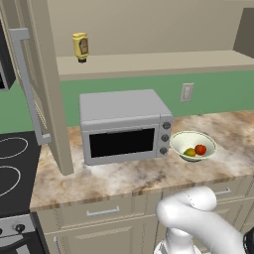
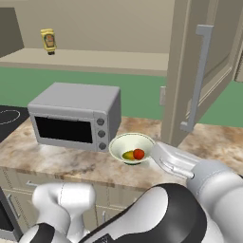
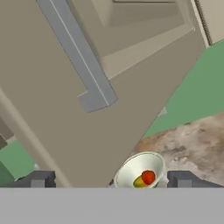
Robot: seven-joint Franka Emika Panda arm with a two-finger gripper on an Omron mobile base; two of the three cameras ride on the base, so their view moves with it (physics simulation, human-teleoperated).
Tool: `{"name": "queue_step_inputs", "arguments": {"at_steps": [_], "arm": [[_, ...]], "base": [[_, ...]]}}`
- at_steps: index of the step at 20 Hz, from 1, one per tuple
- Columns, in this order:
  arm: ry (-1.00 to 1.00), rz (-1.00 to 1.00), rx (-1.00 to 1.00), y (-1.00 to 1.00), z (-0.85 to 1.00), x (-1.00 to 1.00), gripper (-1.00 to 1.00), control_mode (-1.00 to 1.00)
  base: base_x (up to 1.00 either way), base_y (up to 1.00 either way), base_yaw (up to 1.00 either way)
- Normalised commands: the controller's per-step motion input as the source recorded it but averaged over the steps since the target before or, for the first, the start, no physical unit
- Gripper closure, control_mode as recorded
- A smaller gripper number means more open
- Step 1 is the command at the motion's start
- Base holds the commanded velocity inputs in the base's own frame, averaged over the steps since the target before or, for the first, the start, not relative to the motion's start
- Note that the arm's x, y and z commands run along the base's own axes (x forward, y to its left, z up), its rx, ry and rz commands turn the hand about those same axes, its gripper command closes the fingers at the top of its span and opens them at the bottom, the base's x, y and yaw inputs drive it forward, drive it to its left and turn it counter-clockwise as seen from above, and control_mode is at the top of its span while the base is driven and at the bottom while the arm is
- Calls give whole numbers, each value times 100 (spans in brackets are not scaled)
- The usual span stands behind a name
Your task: Open the cabinet. Pick the mango and apple from the cabinet and place them into the bowl. Then close the cabinet.
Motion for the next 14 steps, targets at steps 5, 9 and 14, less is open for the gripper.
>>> {"name": "queue_step_inputs", "arguments": {"at_steps": [5, 9, 14], "arm": [[0, 1, 3, -3, -19, 79, -100, -100], [-1, 0, 0, 11, -21, 98, -100, -100], [0, -5, 0, 35, -21, 100, -100, -100]], "base": [[0, 0, 0], [0, 0, 0], [0, 0, 0]]}}
